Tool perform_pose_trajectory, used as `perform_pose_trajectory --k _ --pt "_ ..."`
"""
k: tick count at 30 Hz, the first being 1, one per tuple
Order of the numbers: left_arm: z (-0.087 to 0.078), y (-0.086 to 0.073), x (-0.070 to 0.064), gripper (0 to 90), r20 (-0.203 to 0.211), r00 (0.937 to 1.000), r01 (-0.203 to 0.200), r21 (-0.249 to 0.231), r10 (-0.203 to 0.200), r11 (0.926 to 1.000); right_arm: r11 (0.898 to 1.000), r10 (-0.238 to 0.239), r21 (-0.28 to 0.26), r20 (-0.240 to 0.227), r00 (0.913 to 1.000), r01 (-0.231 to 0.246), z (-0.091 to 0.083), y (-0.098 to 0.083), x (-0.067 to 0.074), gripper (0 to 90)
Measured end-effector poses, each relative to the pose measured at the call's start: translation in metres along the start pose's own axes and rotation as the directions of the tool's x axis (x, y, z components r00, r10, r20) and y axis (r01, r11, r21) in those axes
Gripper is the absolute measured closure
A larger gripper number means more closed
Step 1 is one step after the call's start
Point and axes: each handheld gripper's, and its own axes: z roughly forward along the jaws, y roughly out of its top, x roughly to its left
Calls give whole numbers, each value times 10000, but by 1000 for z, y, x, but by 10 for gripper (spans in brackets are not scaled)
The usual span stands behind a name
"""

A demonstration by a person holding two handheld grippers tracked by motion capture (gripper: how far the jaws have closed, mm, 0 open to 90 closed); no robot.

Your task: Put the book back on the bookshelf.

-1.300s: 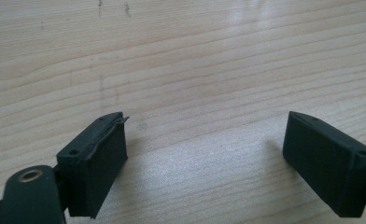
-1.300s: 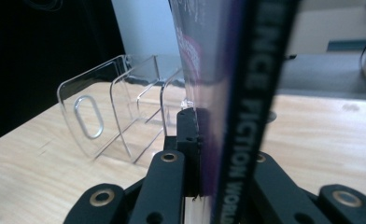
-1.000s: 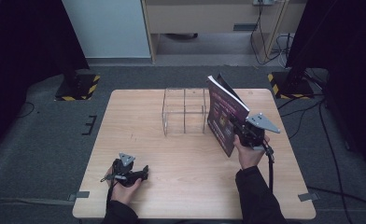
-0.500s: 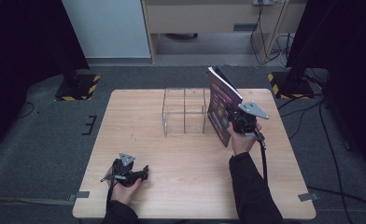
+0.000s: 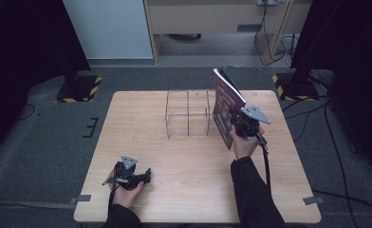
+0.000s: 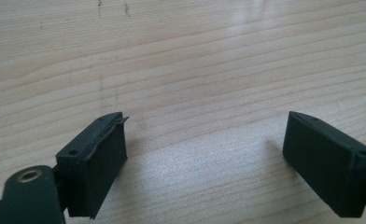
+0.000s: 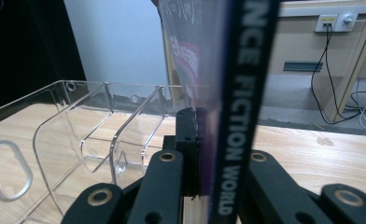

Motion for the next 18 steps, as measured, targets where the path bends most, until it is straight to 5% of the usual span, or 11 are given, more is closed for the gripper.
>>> perform_pose_trajectory --k 18 --pt "0 0 0 126 2 10000 7 0 -7 10000 9996 235 -165 259 9994 -230 -10 7 0 819"
